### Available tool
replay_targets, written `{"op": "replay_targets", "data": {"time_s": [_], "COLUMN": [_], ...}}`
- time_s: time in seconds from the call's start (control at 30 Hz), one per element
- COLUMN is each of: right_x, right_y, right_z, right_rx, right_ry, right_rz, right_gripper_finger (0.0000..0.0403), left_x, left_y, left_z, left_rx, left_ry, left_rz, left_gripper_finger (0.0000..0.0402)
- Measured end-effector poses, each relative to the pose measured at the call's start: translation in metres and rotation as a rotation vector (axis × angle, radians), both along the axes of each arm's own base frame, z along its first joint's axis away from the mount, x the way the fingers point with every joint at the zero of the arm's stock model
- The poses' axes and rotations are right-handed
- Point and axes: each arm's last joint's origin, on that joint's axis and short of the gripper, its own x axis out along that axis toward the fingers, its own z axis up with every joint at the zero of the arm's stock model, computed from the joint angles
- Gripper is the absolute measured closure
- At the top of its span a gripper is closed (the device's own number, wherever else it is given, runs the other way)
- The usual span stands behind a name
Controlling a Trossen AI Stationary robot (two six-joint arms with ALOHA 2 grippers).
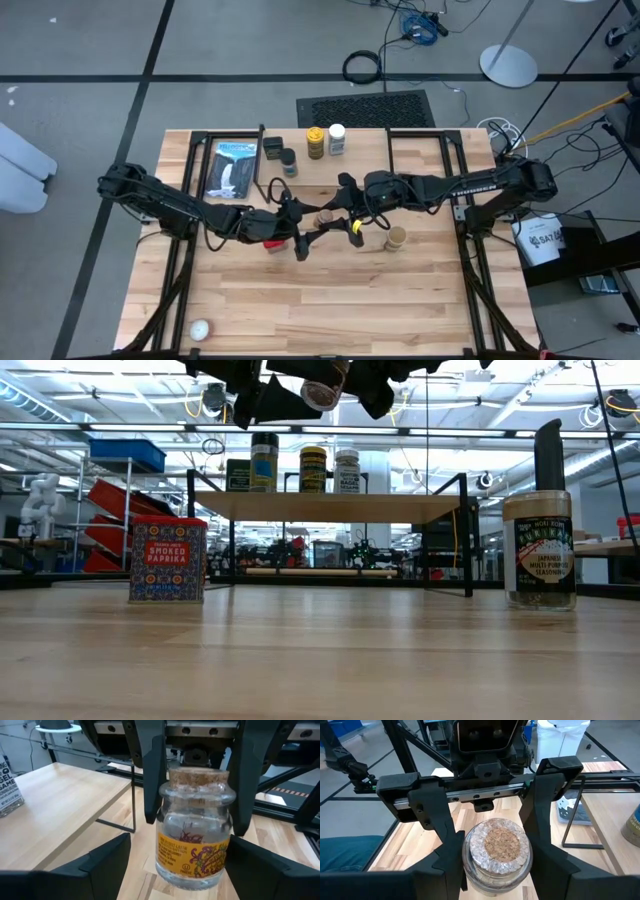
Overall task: Shelf spices
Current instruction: Remove the brown seasoning bottle from the shelf
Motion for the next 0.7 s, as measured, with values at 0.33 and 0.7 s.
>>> {"op": "replay_targets", "data": {"time_s": [0.33, 0.7], "right_x": [0.0, 0.0001], "right_y": [0.0001, -0.0005], "right_z": [-0.0001, -0.0002], "right_rx": [0.0, -0.003], "right_ry": [0.001, 0.001], "right_rz": [0.0, -0.009], "right_gripper_finger": [0.023, 0.023], "left_x": [0.0001, 0.0006], "left_y": [0.0002, 0.0013], "left_z": [0.0003, 0.0005], "left_rx": [0.003, 0.003], "left_ry": [-0.002, -0.003], "left_rz": [0.001, -0.012], "left_gripper_finger": [0.0096, 0.0185]}}
